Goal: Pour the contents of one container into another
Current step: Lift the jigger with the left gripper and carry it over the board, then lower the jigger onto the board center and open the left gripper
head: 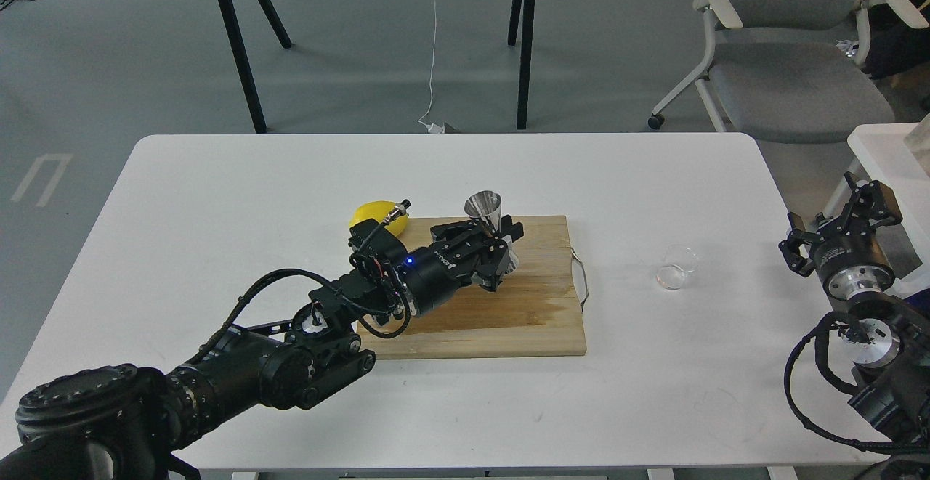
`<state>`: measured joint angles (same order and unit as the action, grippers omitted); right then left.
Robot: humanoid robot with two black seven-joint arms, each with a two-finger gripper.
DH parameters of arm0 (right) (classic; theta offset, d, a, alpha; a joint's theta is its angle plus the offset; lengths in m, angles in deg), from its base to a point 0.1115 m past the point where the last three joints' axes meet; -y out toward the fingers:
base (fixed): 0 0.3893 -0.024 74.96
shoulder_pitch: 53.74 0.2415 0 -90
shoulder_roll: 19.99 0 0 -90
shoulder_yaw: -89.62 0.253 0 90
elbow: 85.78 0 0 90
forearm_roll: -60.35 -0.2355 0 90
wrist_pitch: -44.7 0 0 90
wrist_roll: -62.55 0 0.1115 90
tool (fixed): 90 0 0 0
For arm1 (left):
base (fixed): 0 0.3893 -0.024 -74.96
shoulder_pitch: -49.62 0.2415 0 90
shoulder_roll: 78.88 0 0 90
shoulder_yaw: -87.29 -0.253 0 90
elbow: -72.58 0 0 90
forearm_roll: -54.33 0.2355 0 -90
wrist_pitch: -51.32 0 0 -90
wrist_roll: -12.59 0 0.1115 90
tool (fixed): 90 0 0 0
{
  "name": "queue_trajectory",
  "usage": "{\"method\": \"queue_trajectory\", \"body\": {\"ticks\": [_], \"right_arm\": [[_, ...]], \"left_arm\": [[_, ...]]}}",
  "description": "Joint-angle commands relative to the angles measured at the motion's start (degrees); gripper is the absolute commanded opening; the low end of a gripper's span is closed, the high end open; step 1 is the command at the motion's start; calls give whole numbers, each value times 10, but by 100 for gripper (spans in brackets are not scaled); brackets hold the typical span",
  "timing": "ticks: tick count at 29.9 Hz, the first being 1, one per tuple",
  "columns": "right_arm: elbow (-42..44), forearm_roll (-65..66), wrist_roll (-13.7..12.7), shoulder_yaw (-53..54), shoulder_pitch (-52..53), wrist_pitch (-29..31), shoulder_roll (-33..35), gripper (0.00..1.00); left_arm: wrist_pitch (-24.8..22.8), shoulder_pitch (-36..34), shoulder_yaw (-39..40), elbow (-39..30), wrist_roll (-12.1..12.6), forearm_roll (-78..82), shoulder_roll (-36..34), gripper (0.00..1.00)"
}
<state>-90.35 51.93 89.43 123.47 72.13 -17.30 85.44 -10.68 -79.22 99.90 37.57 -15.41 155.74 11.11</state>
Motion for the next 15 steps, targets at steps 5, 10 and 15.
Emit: {"method": "queue_trajectory", "body": {"ticks": [5,10,15], "right_arm": [[-1,0,0,3,0,0,-2,100],[-1,0,0,3,0,0,-3,100],[0,0,0,3,0,0,-3,100]], "left_arm": [[0,11,-35,21,0,-4,0,12],[0,18,-36,37,0,-5,0,21],[0,18,-35,39,0,-7,0,26]]}}
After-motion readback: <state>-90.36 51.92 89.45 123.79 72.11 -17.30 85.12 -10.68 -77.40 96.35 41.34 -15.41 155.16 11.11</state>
